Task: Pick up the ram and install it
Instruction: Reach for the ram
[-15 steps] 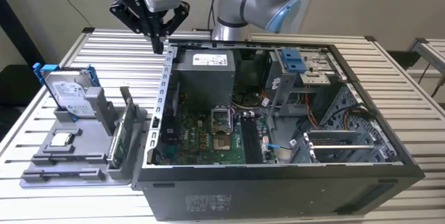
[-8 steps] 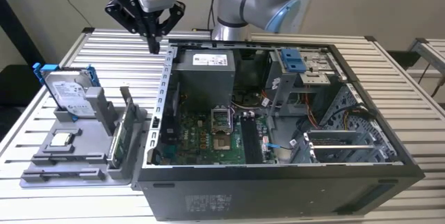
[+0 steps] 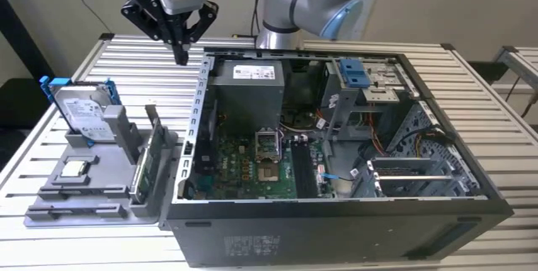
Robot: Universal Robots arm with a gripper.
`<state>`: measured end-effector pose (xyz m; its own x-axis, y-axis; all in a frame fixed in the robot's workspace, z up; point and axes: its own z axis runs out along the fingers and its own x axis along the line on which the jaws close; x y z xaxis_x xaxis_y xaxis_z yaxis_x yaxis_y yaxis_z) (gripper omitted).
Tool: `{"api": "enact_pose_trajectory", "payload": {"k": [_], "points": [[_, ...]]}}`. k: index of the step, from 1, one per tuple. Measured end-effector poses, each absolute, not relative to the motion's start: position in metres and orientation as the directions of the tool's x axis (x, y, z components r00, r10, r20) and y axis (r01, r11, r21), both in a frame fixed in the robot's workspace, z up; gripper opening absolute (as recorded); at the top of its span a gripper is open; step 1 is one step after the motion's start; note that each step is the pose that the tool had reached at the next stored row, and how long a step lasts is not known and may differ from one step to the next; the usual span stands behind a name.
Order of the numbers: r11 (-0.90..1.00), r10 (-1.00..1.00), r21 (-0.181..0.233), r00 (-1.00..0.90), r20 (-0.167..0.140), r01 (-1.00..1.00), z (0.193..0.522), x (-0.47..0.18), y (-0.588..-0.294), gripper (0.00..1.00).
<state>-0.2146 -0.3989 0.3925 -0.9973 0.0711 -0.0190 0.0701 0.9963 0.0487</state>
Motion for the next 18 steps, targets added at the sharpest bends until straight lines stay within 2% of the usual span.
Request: {"api": "enact_pose_trajectory", "payload": {"k": [18], "points": [[0.996,0.071,0.049,-0.997,-0.019,0.07,0.392,-0.231,-0.399,0.11]]}}
